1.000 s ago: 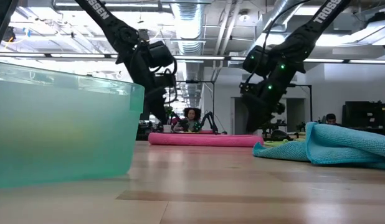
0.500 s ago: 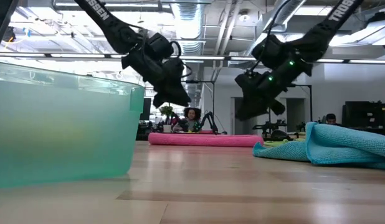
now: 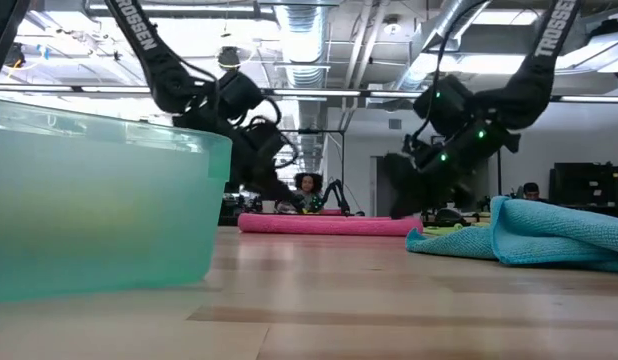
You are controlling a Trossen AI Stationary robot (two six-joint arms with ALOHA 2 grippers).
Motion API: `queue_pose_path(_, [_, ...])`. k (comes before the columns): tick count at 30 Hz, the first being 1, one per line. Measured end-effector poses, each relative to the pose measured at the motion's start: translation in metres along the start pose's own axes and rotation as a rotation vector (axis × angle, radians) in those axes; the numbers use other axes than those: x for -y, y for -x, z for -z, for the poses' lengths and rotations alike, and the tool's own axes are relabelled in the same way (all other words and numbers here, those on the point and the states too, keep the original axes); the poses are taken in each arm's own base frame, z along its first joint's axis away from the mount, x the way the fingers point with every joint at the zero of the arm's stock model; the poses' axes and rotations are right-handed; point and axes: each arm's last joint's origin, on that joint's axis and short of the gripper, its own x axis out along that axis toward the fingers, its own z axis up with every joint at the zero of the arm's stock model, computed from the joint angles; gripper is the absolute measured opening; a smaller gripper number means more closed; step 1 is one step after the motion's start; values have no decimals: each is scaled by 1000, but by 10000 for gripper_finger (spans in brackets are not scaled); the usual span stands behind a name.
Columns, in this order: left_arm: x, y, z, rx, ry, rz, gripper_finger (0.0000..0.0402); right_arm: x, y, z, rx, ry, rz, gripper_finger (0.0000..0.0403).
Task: Fold microfiber towels
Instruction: Fold the pink towel
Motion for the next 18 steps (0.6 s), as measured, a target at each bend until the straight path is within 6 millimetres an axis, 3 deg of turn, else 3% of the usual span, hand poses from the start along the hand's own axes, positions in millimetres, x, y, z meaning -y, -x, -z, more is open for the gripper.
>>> queue_pose_path(8, [-6,3,27,-24,14,-82,0,0,-20,21,-43,-51,21,20])
queue_pose_path(18, [-10,7,44,23,-16,-168,0,0,-19,20,-33,-53,30,27])
